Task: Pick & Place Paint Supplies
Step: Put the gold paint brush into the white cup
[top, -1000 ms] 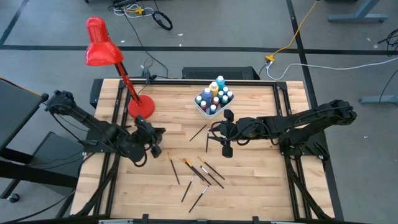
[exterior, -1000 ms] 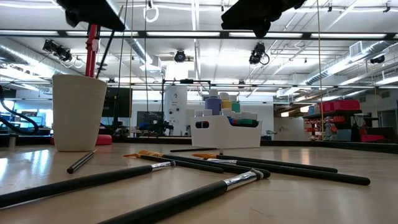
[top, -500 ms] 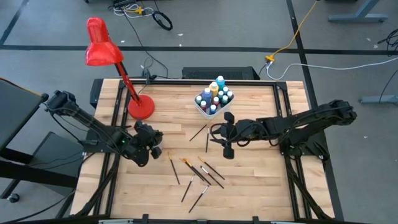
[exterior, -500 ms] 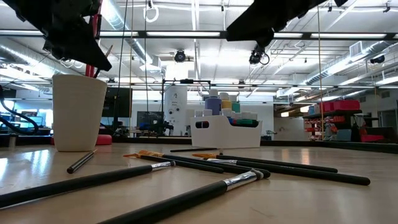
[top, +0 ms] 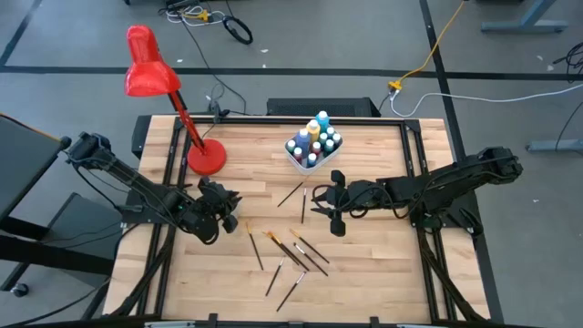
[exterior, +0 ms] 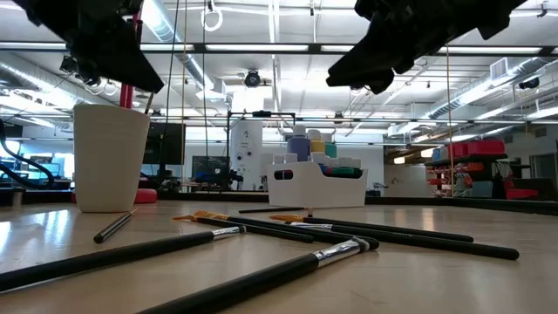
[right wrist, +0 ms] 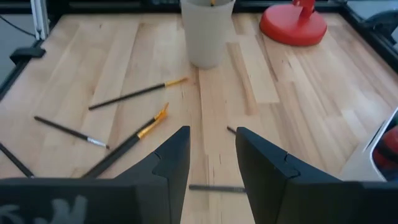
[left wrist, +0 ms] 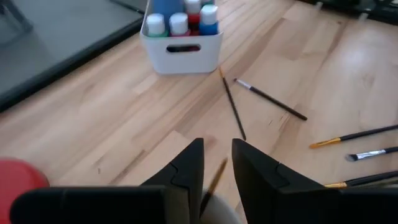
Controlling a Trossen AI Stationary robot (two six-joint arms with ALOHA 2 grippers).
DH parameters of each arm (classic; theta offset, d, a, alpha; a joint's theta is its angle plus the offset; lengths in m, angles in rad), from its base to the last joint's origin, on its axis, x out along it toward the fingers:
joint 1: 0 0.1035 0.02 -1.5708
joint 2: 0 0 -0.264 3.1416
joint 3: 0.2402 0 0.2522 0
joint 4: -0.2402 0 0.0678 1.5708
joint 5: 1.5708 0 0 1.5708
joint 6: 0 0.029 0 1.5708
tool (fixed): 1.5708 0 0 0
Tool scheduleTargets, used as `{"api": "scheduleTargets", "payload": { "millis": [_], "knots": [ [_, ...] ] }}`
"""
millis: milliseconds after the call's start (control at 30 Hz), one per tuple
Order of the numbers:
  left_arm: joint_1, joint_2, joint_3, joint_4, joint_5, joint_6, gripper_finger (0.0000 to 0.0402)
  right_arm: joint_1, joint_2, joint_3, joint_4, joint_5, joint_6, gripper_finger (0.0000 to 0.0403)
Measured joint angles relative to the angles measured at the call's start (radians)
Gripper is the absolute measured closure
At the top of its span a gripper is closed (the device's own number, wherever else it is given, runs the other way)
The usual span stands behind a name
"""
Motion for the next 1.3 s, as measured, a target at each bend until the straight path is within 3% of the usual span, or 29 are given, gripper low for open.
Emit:
{"api": "scheduleTargets", "payload": {
  "millis": [167, 333, 467, 700, 900, 1033, 1100, 1233, 1300],
  "knots": [
    [0.000, -0.002, 0.098, 0.012, -0.069, 0.180, 0.0310, -0.006, 0.000, -0.021, 0.034, -0.001, 0.004, 0.0268],
    [0.010, -0.002, 0.146, 0.240, -0.127, 0.428, 0.0312, -0.022, 0.000, -0.021, 0.057, 0.003, -0.014, 0.0268],
    [0.062, 0.044, 0.129, 0.510, -0.074, 0.587, 0.0313, -0.026, 0.000, -0.021, 0.076, 0.003, -0.044, 0.0268],
    [0.178, 0.270, 0.123, 0.758, 0.087, 0.772, 0.0314, -0.026, 0.000, -0.021, 0.088, 0.003, -0.041, 0.0268],
    [0.289, 0.435, 0.125, 0.886, 0.252, 0.702, 0.0282, -0.026, 0.000, -0.021, 0.085, 0.003, -0.041, 0.0268],
    [0.342, 0.526, 0.130, 0.892, 0.285, 0.626, 0.0250, -0.026, 0.000, -0.021, 0.085, 0.003, -0.041, 0.0268],
    [0.371, 0.560, 0.140, 0.874, 0.316, 0.630, 0.0240, -0.026, 0.000, -0.021, 0.088, 0.003, -0.041, 0.0268],
    [0.455, 0.615, 0.220, 0.773, 0.502, 0.652, 0.0233, -0.026, 0.000, -0.021, 0.089, 0.003, -0.041, 0.0268],
    [0.493, 0.644, 0.277, 0.692, 0.544, 0.656, 0.0235, -0.026, 0.000, -0.021, 0.089, 0.004, -0.041, 0.0268]
  ]
}}
